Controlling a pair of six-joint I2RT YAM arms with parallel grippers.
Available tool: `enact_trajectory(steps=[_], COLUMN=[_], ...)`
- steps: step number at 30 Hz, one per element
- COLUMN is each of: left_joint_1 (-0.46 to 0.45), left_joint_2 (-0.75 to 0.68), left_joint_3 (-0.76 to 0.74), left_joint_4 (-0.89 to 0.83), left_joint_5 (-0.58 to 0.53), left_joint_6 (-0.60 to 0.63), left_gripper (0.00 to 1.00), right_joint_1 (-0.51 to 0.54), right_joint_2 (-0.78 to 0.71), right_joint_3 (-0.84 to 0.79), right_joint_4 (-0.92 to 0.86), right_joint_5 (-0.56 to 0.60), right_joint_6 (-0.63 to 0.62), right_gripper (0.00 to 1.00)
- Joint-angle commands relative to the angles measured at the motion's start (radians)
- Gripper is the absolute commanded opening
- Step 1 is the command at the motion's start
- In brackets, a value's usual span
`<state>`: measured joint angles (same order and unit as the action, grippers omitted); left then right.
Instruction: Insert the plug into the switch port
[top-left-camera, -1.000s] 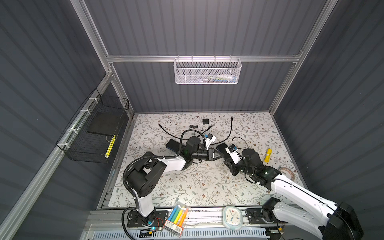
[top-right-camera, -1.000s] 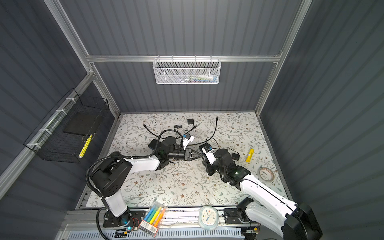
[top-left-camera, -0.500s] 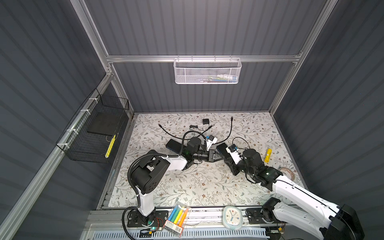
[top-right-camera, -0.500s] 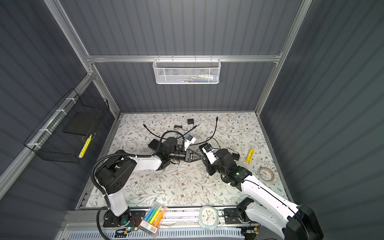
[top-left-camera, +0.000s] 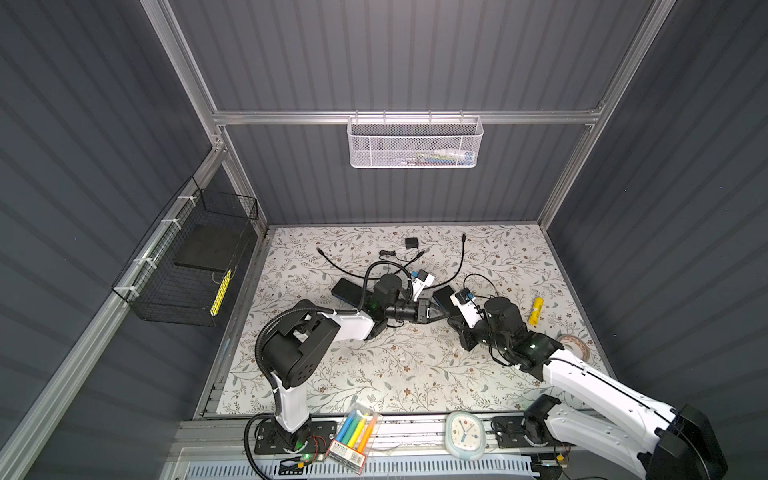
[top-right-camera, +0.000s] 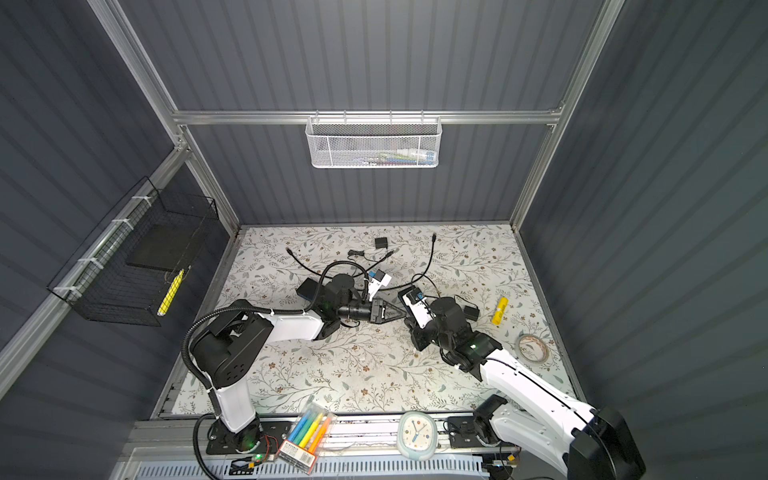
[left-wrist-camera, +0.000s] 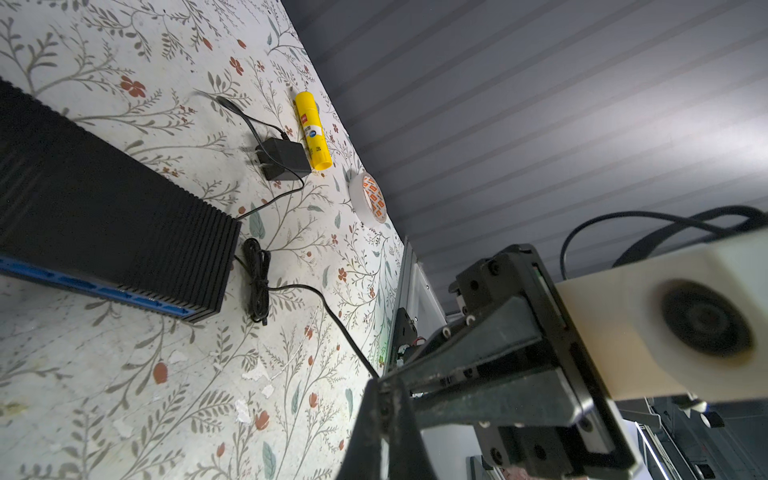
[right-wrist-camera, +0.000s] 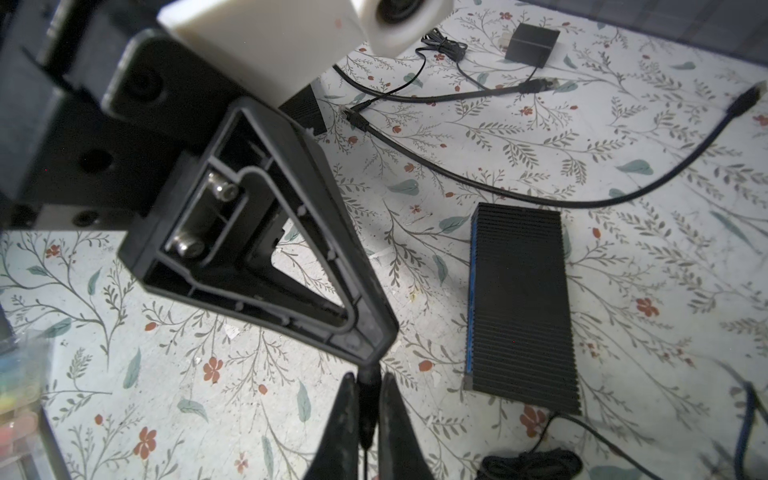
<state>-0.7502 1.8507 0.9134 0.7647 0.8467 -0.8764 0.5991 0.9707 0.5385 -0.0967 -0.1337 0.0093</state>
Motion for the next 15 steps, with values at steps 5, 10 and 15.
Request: enact_trajectory(steps=[5,10,15], left_joint_1=[0.031,0.157,0.212], left_joint_2=[-0.069,-0.13,-0.1], left_joint_3=[-0.012,0.024,0.21], left_joint_4=[0.023,-0.158,-0.492], left_joint_5=[-0.004,-0.037,-0.102], left_joint_6=[0.007,0.125,0.344], left_gripper=[0.34,0.49,0.49], right_joint_1=[0.001,-0.033,-0.141], right_joint_2=[0.003,0.058,0.251], right_joint_3=[0.002,0.026,0.122], right_joint_4=[-0.05,-0.097,-0.169], right_joint_5=[0.091,0.262,0.293], right_joint_6=[0.019,-0.005,-0.096], right_gripper=[0.0,0.0,0.0])
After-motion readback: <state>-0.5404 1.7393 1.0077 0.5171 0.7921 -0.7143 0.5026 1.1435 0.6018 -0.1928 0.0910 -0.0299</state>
